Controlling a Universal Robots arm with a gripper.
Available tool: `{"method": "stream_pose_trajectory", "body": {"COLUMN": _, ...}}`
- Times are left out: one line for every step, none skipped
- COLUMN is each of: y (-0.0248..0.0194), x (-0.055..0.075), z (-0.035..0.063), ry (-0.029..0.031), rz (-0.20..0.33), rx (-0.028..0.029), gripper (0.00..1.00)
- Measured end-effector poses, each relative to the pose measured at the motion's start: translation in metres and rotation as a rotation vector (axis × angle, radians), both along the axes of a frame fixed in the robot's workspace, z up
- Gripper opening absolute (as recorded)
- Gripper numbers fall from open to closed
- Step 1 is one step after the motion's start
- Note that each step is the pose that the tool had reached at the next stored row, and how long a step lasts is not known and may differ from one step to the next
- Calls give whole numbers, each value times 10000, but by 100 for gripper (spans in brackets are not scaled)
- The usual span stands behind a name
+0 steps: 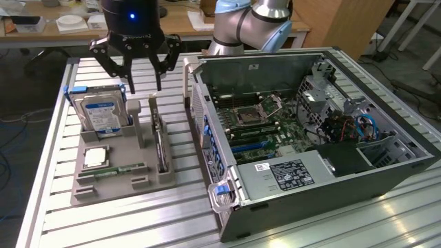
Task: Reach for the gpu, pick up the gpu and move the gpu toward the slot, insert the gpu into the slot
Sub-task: 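Pick up the gpu and move the gpu toward the slot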
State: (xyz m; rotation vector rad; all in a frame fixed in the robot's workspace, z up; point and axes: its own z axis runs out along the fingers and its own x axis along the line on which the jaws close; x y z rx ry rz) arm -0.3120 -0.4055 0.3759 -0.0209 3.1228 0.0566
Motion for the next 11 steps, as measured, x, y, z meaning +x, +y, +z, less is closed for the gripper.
{"method": "stream_pose_trajectory", "body": {"y": -5, "x": 0, "z": -18, "ry": -1, "rz": 0, "rx": 1, "gripper": 53}}
{"method": "stream_pose_trajectory", "body": {"y": -9, "x": 0, "z": -37, "ry": -1, "rz": -1, "rx": 0, "gripper": 53}}
{"method": "stream_pose_trajectory", "body": {"y": -12, "x": -1, "z": -55, "ry": -1, "rz": -1, "rx": -3, "gripper": 53}}
{"method": "stream_pose_trajectory", "body": {"y": -14, "x": -1, "z": -72, "ry": -1, "rz": -3, "rx": -6, "gripper": 53}}
{"method": "stream_pose_trajectory", "body": {"y": -15, "x": -1, "z": -90, "ry": -1, "rz": -3, "rx": -10, "gripper": 53}}
{"method": "stream_pose_trajectory", "body": {"y": -15, "x": -1, "z": -108, "ry": -1, "rz": -3, "rx": -11, "gripper": 53}}
{"method": "stream_pose_trajectory", "body": {"y": -16, "x": -1, "z": -125, "ry": -1, "rz": -2, "rx": -11, "gripper": 53}}
{"method": "stream_pose_trajectory", "body": {"y": -16, "x": 0, "z": -144, "ry": -1, "rz": -1, "rx": -11, "gripper": 53}}
{"method": "stream_pose_trajectory", "body": {"y": -16, "x": -1, "z": -163, "ry": -1, "rz": -1, "rx": -11, "gripper": 53}}
{"method": "stream_pose_trajectory", "body": {"y": -16, "x": -1, "z": -181, "ry": -1, "rz": -1, "rx": -11, "gripper": 53}}
{"method": "stream_pose_trajectory", "body": {"y": -16, "x": -1, "z": -199, "ry": -1, "rz": -1, "rx": -11, "gripper": 53}}
